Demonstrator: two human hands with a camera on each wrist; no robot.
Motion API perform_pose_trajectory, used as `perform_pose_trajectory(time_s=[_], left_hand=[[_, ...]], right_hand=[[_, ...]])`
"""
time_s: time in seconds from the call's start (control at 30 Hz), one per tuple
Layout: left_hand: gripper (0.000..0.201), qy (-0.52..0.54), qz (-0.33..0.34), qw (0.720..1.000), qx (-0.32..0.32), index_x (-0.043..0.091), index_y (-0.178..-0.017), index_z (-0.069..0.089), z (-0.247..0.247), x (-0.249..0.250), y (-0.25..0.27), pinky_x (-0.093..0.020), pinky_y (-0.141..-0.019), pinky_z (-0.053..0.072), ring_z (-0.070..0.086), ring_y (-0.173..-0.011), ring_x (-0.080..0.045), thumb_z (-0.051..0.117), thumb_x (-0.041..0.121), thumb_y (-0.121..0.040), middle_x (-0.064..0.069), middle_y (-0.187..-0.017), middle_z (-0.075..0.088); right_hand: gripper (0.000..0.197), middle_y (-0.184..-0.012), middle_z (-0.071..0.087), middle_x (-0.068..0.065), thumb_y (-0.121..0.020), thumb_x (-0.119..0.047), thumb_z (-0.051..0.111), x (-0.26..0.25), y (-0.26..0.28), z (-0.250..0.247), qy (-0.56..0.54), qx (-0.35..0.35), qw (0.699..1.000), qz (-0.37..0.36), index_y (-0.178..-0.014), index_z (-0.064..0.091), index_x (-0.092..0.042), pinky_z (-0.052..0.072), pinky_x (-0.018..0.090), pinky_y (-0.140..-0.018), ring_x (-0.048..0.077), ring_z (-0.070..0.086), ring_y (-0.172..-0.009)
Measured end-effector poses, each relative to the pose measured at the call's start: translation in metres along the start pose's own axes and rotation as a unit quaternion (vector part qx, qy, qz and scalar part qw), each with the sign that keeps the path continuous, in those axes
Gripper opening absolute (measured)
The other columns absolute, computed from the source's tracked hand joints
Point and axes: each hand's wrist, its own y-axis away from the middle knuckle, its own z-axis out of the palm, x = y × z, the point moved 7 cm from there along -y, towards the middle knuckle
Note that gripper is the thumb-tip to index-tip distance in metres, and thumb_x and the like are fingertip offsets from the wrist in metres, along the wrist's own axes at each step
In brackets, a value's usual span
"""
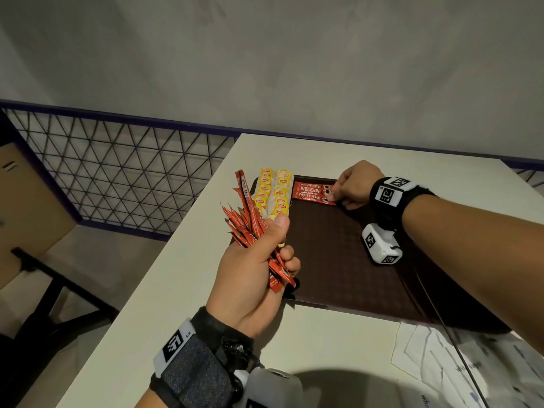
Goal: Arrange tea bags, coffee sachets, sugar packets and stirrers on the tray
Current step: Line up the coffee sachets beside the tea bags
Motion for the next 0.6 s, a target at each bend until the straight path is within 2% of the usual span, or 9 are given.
perform_pose_trajectory(time_s=[0.13,0.33,0.5,0.6], left_hand=[[0.034,-0.002,-0.005,1.000,-0.002,0.008,-0.116,0.061,0.001,-0.001,0.000,-0.024,-0.052,0.042,0.045,-0.059,-0.012,0.075,0.016,-0.086,-0.002,-0.077,0.050],[0.037,-0.001,-0.002,1.000,-0.006,0.009,-0.117,0.061,0.002,0.001,0.002,-0.025,-0.053,0.042,0.045,-0.059,-0.012,0.075,0.015,-0.083,-0.001,-0.076,0.050],[0.041,0.006,-0.001,1.000,-0.001,0.008,-0.123,0.061,0.002,0.001,0.002,-0.024,-0.052,0.041,0.045,-0.059,-0.012,0.074,0.014,-0.084,-0.001,-0.075,0.049],[0.040,0.004,-0.004,1.000,-0.003,0.008,-0.120,0.061,0.002,0.000,0.002,-0.024,-0.052,0.042,0.045,-0.059,-0.012,0.075,0.015,-0.083,-0.001,-0.075,0.048]], right_hand=[[0.024,-0.082,0.076,0.012,-0.075,-0.017,0.094,0.001,0.003,-0.004,-0.025,0.007,1.000,0.000,-0.086,0.078,-0.003,0.066,0.036,-0.064,0.020,0.072,-0.070],[0.028,-0.087,0.076,0.005,-0.067,-0.013,0.098,-0.002,0.011,0.000,0.019,-0.031,0.999,-0.009,-0.087,0.078,-0.010,0.061,0.027,-0.058,0.017,0.072,-0.081],[0.026,-0.083,0.075,0.007,-0.067,-0.012,0.098,-0.003,0.013,-0.001,0.021,-0.018,1.000,-0.008,-0.084,0.077,-0.010,0.060,0.026,-0.055,0.017,0.070,-0.075],[0.024,-0.079,0.073,0.007,-0.068,-0.012,0.097,-0.002,0.013,0.000,0.018,-0.010,1.000,-0.011,-0.080,0.076,-0.010,0.063,0.029,-0.060,0.017,0.068,-0.070]])
